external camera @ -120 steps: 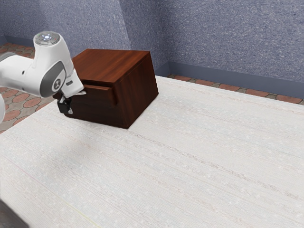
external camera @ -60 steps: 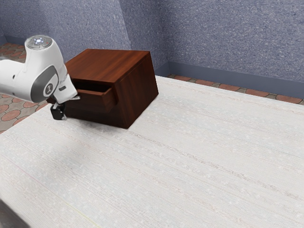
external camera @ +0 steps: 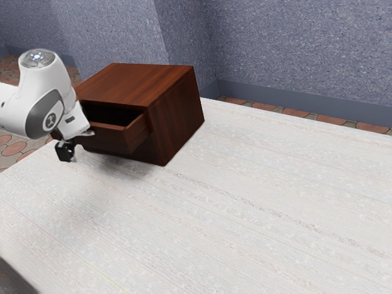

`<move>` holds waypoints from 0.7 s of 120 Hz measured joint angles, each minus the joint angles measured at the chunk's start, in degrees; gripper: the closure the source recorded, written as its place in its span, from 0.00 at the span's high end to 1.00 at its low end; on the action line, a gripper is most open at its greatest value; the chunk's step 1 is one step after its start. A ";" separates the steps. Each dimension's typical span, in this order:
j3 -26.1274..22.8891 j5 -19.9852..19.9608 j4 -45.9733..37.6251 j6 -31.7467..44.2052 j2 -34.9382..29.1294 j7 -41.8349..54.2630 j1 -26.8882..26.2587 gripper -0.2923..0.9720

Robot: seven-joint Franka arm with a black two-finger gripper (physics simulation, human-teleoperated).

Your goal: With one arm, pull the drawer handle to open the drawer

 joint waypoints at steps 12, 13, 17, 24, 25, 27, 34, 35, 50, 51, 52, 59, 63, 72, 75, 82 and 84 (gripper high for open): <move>0.17 0.05 -1.81 -0.03 -1.60 -0.04 0.05 0.76; 0.16 0.07 -1.92 -0.03 -1.72 -0.04 0.08 0.75; 0.05 0.14 -2.34 -0.04 -2.10 -0.06 0.24 0.75; -0.08 0.25 -2.91 -0.05 -2.68 -0.08 0.41 0.75; -0.05 0.25 -2.98 -0.05 -2.75 -0.08 0.39 0.74; -0.03 0.25 -3.08 -0.06 -2.91 -0.09 0.38 0.74; -0.12 0.26 -3.49 -0.09 -3.42 -0.10 0.53 0.73; -0.02 0.26 -3.58 -0.09 -3.52 -0.10 0.43 0.73; 0.25 0.24 -4.94 -0.26 -5.16 -0.12 0.34 0.72; 0.90 0.33 -5.12 -0.28 -5.34 -0.12 -0.31 0.72; 0.97 0.41 -5.27 -0.29 -5.49 -0.12 -0.39 0.72; 1.53 0.88 -6.20 -0.38 -6.51 -0.13 -0.94 0.72; 1.60 1.07 -6.70 -0.42 -7.00 -0.14 -0.97 0.73; 1.61 1.34 -8.17 -0.46 -8.09 -0.15 -0.85 0.75; 1.61 1.41 -8.67 -0.47 -8.47 -0.16 -0.77 0.76; 1.69 1.56 -9.41 -0.50 -9.21 -0.17 -0.65 0.76; 1.69 1.59 -9.60 -0.51 -9.41 -0.17 -0.61 0.76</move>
